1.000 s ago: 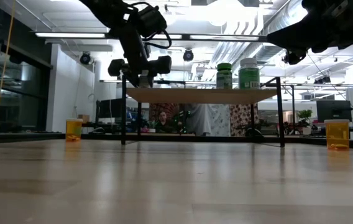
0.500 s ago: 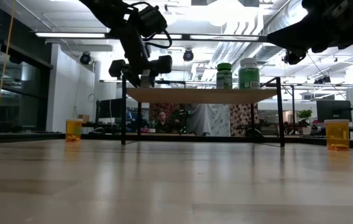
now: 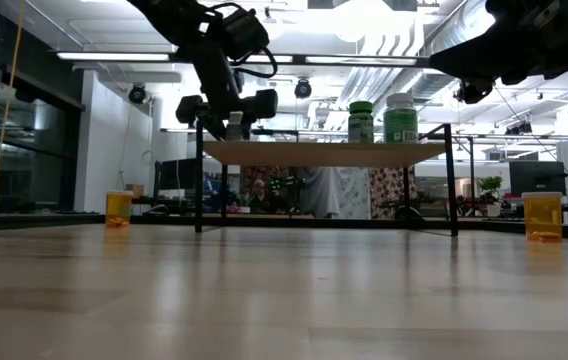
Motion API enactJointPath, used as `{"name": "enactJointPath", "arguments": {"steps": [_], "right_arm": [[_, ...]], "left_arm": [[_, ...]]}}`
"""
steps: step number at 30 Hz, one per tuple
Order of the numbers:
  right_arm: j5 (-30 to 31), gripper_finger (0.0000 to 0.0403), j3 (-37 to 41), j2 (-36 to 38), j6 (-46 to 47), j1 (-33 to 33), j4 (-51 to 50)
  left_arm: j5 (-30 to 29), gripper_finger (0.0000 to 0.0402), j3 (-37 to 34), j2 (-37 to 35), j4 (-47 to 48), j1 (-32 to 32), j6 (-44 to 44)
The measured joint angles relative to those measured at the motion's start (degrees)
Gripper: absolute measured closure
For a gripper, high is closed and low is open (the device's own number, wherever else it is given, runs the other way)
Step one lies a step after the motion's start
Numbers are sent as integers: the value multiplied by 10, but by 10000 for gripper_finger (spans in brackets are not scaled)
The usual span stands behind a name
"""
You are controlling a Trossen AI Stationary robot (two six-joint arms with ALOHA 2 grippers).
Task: Pick and place medicine bottles onto shelf by color
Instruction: Put the blue pill bottle on the shelf
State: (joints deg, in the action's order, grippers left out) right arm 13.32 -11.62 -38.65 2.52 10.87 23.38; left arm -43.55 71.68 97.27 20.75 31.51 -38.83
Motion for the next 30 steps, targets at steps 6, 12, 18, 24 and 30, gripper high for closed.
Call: {"name": "enactJointPath", "arguments": {"steps": [6,12,18,24,30], "right_arm": [[0,403,0,0,0,0,0],[0,403,0,0,0,0,0],[0,403,0,0,0,0,0],[0,403,0,0,0,0,0],[0,403,0,0,0,0,0]], "left_arm": [[-1,190,0,-3,0,0,3],[-10,190,0,-22,-2,0,15],[-12,190,0,-37,-14,0,30],[-11,190,0,-49,-19,0,50],[-8,190,0,-70,-34,0,79]]}}
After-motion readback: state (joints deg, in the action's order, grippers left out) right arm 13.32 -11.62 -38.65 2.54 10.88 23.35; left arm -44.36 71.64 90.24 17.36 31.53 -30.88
